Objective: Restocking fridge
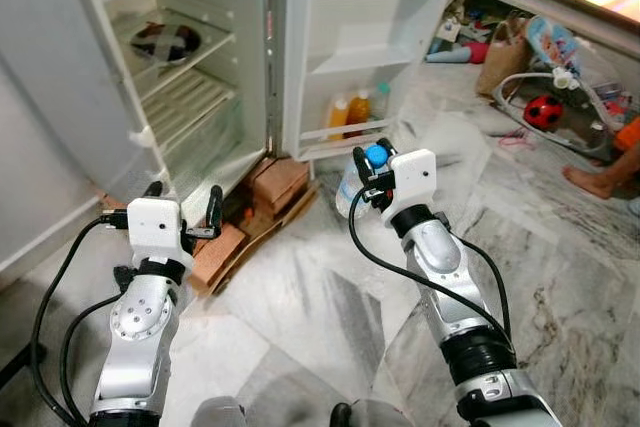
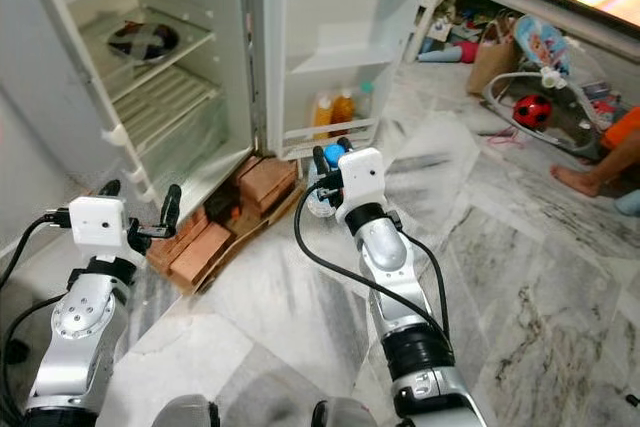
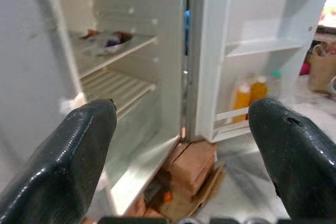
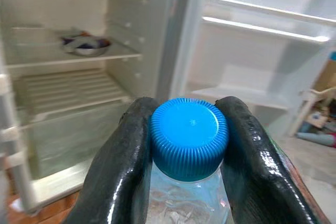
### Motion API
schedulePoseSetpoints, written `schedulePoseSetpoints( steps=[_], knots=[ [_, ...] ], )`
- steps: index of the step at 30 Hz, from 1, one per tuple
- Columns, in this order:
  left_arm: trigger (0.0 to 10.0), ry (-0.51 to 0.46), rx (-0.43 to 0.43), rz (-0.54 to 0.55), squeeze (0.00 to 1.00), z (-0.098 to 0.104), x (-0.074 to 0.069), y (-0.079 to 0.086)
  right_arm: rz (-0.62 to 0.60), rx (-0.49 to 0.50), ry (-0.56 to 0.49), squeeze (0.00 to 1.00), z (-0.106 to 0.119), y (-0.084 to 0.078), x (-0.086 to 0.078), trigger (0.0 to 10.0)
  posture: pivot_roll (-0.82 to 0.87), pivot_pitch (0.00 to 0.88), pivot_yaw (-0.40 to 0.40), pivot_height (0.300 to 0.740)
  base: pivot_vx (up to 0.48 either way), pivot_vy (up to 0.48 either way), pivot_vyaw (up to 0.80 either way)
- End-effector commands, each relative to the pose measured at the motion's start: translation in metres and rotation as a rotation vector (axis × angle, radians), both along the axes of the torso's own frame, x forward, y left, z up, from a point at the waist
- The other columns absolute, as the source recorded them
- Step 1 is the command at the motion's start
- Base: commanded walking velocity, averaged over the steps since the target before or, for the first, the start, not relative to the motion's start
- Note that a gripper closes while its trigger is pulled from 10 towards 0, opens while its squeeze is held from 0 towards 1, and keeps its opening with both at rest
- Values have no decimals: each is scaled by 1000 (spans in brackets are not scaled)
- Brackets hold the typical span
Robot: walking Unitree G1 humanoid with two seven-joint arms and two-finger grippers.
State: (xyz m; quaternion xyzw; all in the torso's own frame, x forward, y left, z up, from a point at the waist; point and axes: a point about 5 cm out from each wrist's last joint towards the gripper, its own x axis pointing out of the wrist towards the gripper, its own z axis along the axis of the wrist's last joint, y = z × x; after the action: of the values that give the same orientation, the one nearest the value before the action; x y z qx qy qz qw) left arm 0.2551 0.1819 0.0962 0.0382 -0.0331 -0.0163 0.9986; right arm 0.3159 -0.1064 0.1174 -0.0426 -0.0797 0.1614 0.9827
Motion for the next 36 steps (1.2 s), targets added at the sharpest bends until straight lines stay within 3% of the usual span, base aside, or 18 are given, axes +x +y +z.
schedulePoseSetpoints(
  steps=[1,22,31,36],
  knots=[
    [10000,-10,-5,-16,0,2,-1,-3,-9,1,-31,0,8,-1,5,10000,72,97,-99,740,480,0,0],
    [10000,2,-14,-19,0,0,-1,-4,41,-25,-34,0,6,2,3,10000,68,108,-105,740,480,0,-105],
    [10000,17,-16,-13,0,-3,-1,-3,45,-22,-27,0,5,3,2,10000,71,112,-109,740,472,0,639],
    [10000,21,-13,-13,0,-3,-2,-4,34,-21,-15,0,4,-2,3,10000,67,118,-107,740,403,0,0]
  ],
)
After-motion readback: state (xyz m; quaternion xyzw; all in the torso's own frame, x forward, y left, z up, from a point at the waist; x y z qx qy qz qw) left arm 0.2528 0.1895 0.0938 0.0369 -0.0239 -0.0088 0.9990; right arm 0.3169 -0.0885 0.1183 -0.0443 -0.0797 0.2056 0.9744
